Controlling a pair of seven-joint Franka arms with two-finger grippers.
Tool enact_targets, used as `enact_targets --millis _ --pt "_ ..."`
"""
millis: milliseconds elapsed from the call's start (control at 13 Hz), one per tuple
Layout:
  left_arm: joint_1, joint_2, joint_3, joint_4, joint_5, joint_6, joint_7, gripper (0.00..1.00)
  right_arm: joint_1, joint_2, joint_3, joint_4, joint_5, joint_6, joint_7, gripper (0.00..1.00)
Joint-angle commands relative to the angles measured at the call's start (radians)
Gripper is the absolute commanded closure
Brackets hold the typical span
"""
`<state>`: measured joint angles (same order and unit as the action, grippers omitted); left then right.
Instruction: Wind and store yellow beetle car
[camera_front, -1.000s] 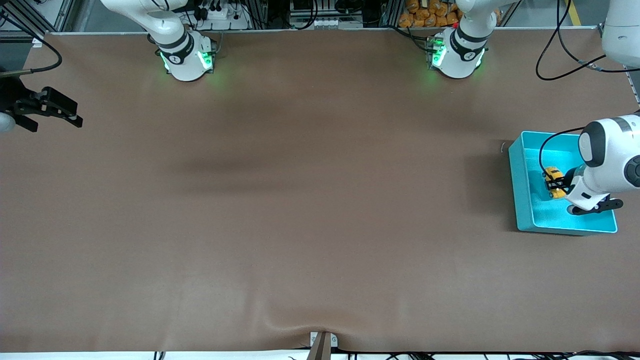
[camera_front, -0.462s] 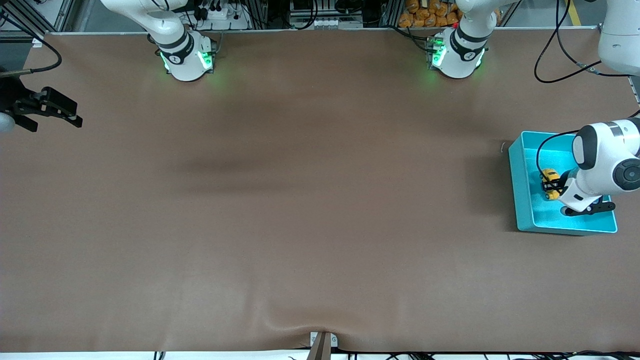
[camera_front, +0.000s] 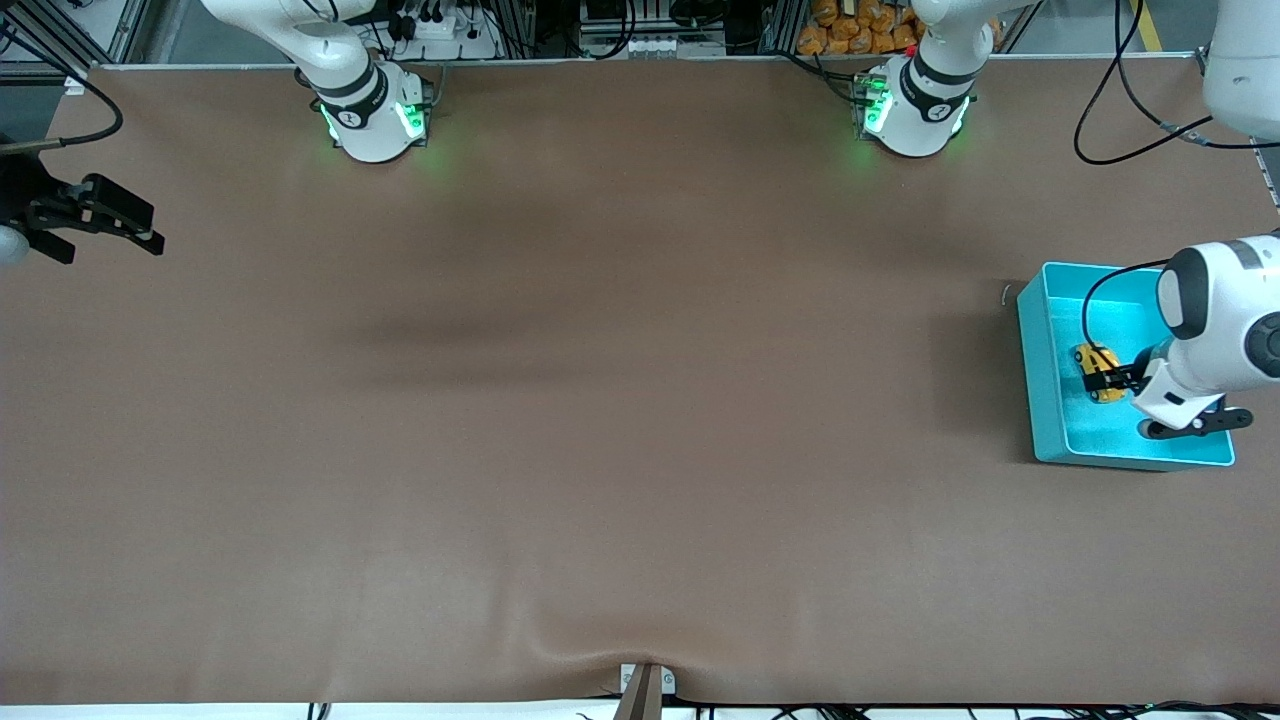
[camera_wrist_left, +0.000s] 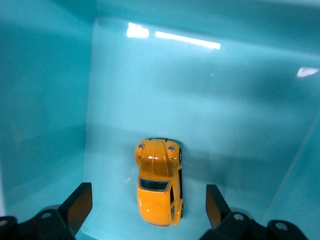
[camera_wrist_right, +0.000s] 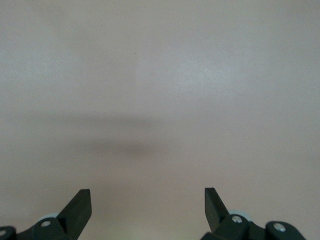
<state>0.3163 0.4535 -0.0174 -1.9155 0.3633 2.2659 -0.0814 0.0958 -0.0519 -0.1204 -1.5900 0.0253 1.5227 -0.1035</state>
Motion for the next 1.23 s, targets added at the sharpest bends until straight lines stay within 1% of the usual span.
enact_targets --millis 0,154,385,615,692,846,1000,1154 --pt "-0.009 -0.113 -0.013 -0.008 -0.001 -0.07 -0.002 0.0 0.013 -0.016 -0.01 -0.002 -0.015 -0.009 0.019 0.0" --pt "-0.031 -0.176 -0.013 0.05 -0.059 -0.213 0.009 0.0 0.013 -0.016 -0.008 -0.002 -0.015 -0.009 0.019 0.0" --pt "-0.057 -0.228 -0.024 0.189 -0.13 -0.441 0.012 0.0 0.015 -0.017 -0.01 -0.002 -0.015 -0.009 0.019 0.0" --pt "-0.068 -0.282 -0.045 0.329 -0.223 -0.603 0.018 0.0 0.015 -0.017 -0.012 -0.001 -0.015 -0.006 0.019 0.0" --pt "-0.078 -0.298 -0.045 0.363 -0.259 -0.639 0.02 0.0 0.015 -0.016 -0.012 0.002 -0.015 -0.006 0.019 0.0" --pt "-0.118 -0.335 -0.045 0.401 -0.291 -0.657 0.023 0.0 0.016 -0.014 -0.013 0.004 -0.015 -0.004 0.019 0.0" --pt "-0.187 -0.375 -0.045 0.412 -0.294 -0.669 0.014 0.0 0.025 -0.012 -0.027 0.007 -0.01 -0.004 0.019 0.0" --pt "-0.246 -0.407 -0.045 0.412 -0.302 -0.69 0.005 0.0 0.024 -0.005 -0.025 0.007 -0.01 0.004 0.019 0.0"
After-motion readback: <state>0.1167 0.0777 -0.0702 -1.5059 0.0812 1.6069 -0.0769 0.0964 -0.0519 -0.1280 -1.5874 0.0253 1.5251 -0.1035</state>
